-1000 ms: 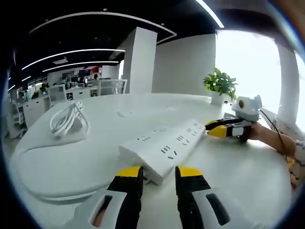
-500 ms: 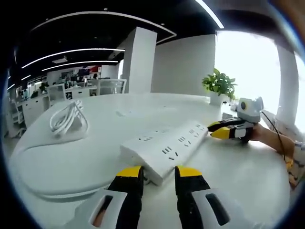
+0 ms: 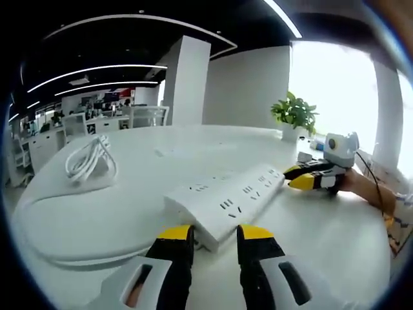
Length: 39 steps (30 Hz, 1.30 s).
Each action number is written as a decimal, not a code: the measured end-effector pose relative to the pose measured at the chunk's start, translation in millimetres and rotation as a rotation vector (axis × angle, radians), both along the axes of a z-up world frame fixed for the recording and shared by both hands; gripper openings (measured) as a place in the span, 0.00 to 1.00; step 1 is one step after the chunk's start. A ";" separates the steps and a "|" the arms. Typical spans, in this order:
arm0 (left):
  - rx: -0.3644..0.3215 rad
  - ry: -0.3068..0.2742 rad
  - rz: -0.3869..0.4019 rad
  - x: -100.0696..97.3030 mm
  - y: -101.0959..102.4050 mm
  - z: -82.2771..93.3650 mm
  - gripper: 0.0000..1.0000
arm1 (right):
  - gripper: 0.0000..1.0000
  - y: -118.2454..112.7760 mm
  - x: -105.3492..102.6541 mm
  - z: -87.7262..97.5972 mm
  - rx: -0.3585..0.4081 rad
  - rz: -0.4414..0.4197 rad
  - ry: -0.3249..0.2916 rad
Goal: Straighten the power strip on the desk, plug the charger into it
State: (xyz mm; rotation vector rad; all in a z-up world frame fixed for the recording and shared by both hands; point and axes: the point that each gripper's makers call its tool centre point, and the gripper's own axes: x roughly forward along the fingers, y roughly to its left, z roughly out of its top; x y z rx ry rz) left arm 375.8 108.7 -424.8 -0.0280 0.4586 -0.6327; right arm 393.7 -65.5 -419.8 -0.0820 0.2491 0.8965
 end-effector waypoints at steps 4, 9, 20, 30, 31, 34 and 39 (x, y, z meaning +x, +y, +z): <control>-0.001 0.000 -0.002 -0.2 -0.6 0.1 0.27 | 0.19 -1.0 -0.9 -0.2 -0.005 0.001 -0.001; 0.004 0.002 -0.009 -1.9 -2.2 0.4 0.27 | 0.18 -3.8 -4.4 -0.4 -0.004 0.009 0.009; -0.022 0.020 -0.018 -6.0 -9.2 1.6 0.27 | 0.16 -11.0 -8.7 0.6 -0.027 0.016 0.018; -0.018 0.021 -0.028 -8.4 -9.3 1.2 0.27 | 0.16 -15.7 -12.0 1.6 -0.053 0.033 0.022; -0.019 0.022 -0.029 -8.5 -9.4 1.2 0.27 | 0.16 -16.1 -12.5 1.7 -0.053 0.034 0.024; -0.018 0.022 -0.031 -8.8 -9.8 1.1 0.27 | 0.16 -16.8 -14.2 1.7 -0.061 0.039 0.026; -0.018 0.024 -0.035 -9.2 -10.2 0.9 0.26 | 0.16 -18.6 -16.8 2.0 -0.075 0.053 0.030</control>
